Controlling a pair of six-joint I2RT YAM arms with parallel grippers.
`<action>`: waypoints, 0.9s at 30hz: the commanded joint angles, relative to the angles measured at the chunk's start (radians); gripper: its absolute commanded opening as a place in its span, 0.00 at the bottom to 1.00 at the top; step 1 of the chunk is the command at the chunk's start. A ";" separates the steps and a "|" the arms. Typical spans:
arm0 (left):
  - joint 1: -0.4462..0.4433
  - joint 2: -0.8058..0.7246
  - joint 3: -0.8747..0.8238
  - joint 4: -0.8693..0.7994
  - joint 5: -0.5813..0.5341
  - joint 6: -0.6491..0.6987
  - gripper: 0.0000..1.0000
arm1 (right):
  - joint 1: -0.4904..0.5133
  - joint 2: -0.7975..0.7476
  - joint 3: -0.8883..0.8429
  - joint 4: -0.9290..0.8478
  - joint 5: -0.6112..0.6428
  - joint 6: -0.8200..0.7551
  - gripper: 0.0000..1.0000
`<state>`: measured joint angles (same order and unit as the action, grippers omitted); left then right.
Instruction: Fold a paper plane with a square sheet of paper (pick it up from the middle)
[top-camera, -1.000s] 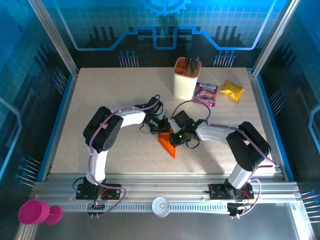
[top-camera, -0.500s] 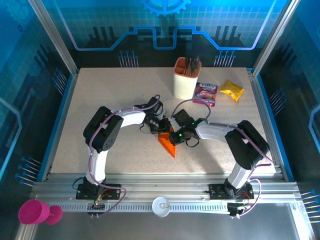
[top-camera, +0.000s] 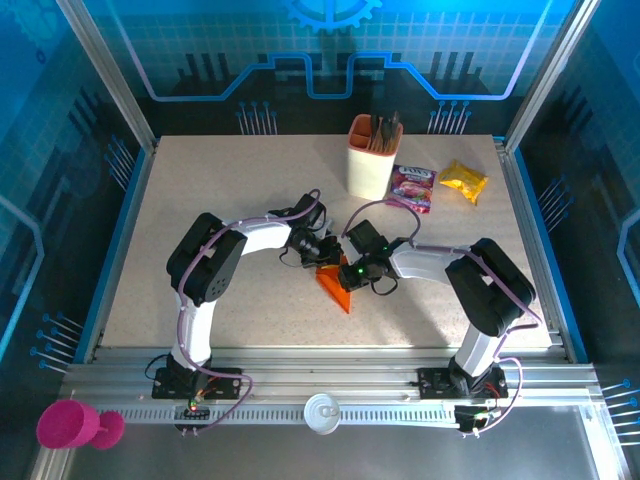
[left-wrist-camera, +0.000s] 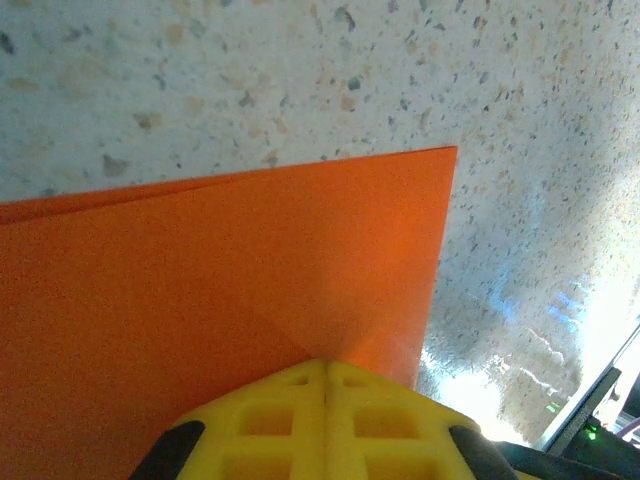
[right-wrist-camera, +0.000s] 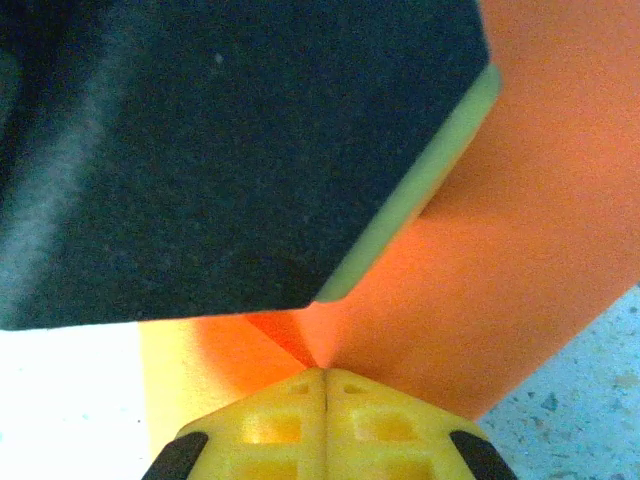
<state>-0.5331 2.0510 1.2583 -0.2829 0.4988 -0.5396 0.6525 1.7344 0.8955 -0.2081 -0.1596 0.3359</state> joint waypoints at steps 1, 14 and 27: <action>-0.004 0.022 -0.019 -0.013 -0.004 0.005 0.00 | -0.010 0.021 -0.039 0.003 0.008 0.010 0.00; 0.044 -0.203 -0.076 0.106 -0.105 -0.101 0.09 | -0.010 0.032 -0.089 0.024 0.011 0.020 0.00; 0.007 -0.435 -0.346 0.179 -0.140 -0.071 0.08 | -0.010 0.036 -0.096 0.022 0.013 0.020 0.00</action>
<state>-0.5041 1.6650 0.9463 -0.1074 0.3931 -0.6262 0.6510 1.7271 0.8433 -0.1028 -0.1764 0.3508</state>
